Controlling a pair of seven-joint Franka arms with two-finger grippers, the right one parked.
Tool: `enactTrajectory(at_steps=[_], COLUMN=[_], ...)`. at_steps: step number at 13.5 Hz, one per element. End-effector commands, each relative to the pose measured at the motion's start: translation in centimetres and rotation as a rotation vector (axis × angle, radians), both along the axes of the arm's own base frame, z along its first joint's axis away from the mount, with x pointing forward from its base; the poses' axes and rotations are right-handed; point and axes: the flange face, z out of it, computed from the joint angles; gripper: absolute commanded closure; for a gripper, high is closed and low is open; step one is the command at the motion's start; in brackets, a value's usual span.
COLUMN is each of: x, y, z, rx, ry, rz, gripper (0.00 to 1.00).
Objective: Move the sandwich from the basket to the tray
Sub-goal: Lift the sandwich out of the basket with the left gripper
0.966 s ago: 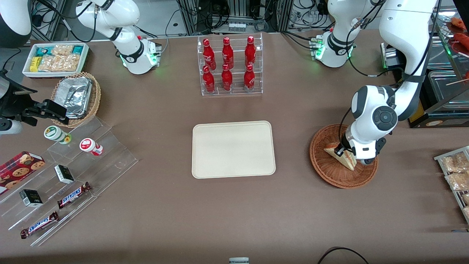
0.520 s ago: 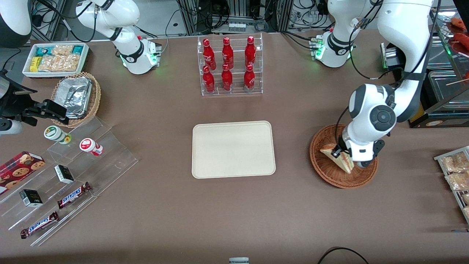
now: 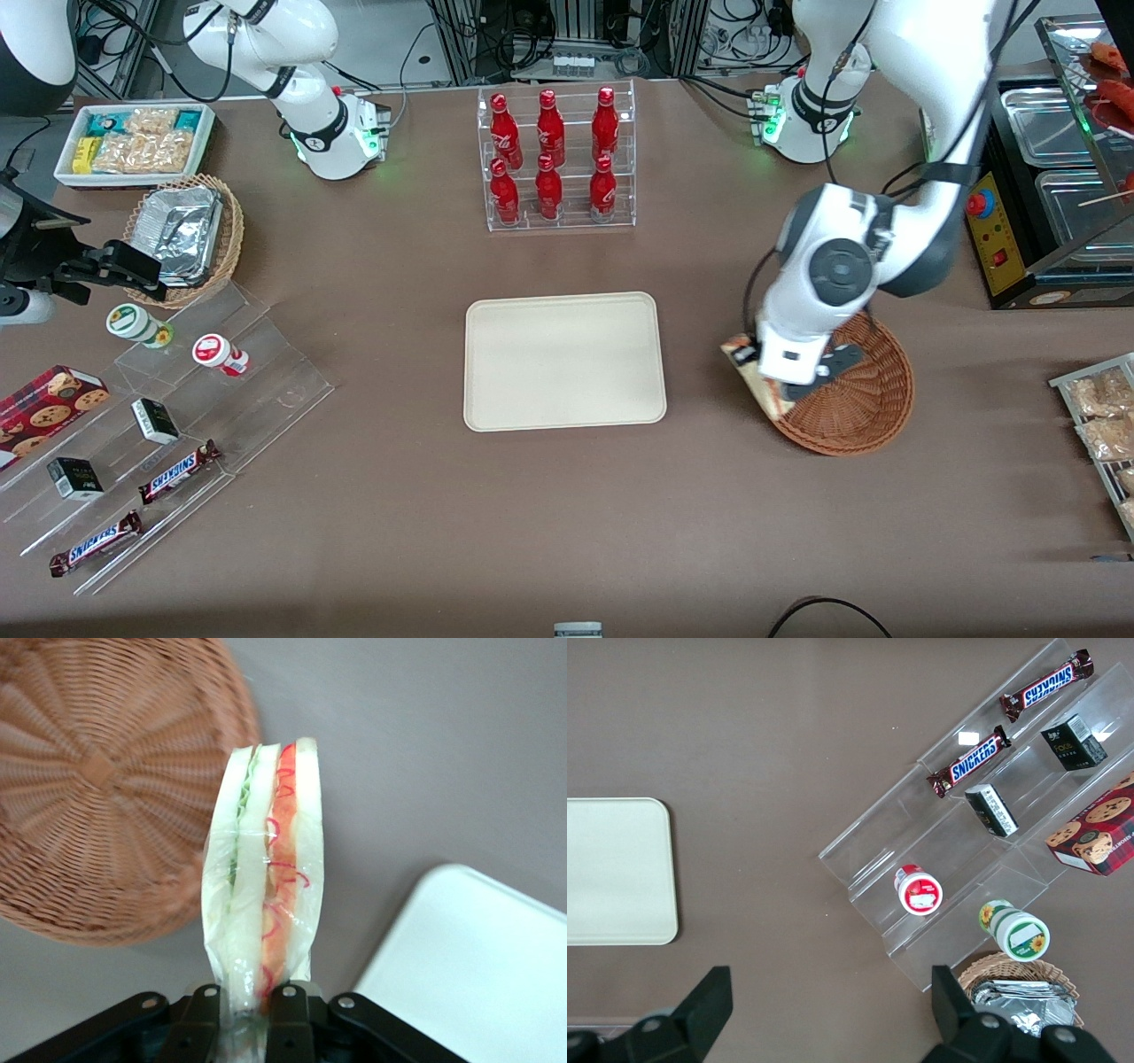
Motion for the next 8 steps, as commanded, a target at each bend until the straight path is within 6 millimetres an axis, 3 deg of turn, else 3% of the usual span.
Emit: enactTrajectory(at_steps=[1,8], x=[0.2,-2.7], y=[-5.6,-17.7], z=[-0.5,-2.8], rx=[-0.013,-0.045], ry=[0.006,-0.007], rz=[-0.149,-0.292], gripper=[1.0,1.0])
